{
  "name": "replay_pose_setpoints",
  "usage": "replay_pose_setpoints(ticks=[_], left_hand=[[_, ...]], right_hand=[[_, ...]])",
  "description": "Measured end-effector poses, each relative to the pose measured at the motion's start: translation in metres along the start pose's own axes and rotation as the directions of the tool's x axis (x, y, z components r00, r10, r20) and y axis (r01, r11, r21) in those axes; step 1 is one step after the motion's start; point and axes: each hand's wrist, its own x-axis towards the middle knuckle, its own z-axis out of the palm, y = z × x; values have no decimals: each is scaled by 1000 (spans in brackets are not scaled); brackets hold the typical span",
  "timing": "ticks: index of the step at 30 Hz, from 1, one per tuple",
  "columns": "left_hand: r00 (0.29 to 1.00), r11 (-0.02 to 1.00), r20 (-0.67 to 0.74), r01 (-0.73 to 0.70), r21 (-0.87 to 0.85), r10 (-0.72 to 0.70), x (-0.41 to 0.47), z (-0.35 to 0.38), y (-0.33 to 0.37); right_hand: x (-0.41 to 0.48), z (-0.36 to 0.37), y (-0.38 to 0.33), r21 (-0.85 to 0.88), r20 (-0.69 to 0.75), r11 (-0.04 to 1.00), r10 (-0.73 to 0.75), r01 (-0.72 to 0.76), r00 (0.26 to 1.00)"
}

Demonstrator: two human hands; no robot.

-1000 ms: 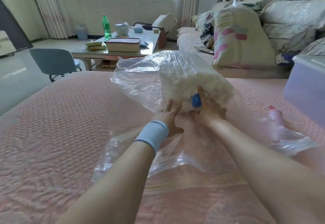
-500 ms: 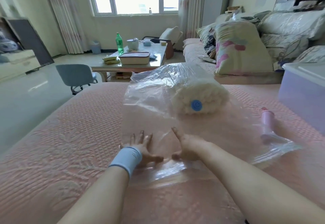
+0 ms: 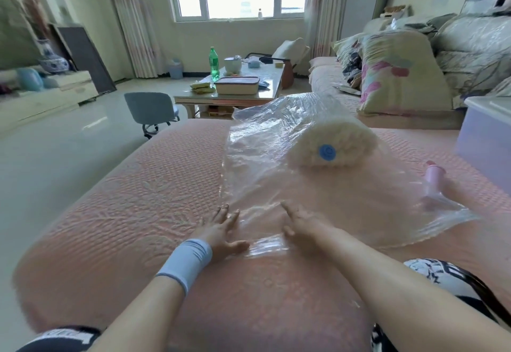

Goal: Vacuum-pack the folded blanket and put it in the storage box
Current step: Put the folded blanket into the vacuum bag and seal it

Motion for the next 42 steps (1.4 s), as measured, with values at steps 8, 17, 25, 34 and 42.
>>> replay_pose_setpoints(ticks=[8, 17, 25, 34, 42], left_hand=[[907, 722, -417, -250, -645, -58, -48, -47, 19], [979, 21, -141, -140, -990, -147, -81, -67, 26], [996, -3, -30, -30, -1000, -82, -79, -45, 23], [936, 178, 25, 93, -980, -351, -79, -32, -4], [929, 63, 242, 269, -961, -281, -78, -24, 3]], right_hand=[[-34, -24, -79, 832, -80, 539, -125, 136, 989], [-38, -24, -86, 944, -98, 288, -220, 161, 971], [-34, -16, -87, 938, -138, 283, -223, 199, 965], [-30, 19, -83, -94, -225, 918, -397, 385, 890], [-28, 28, -89, -377, -354, 797, -595, 472, 722]])
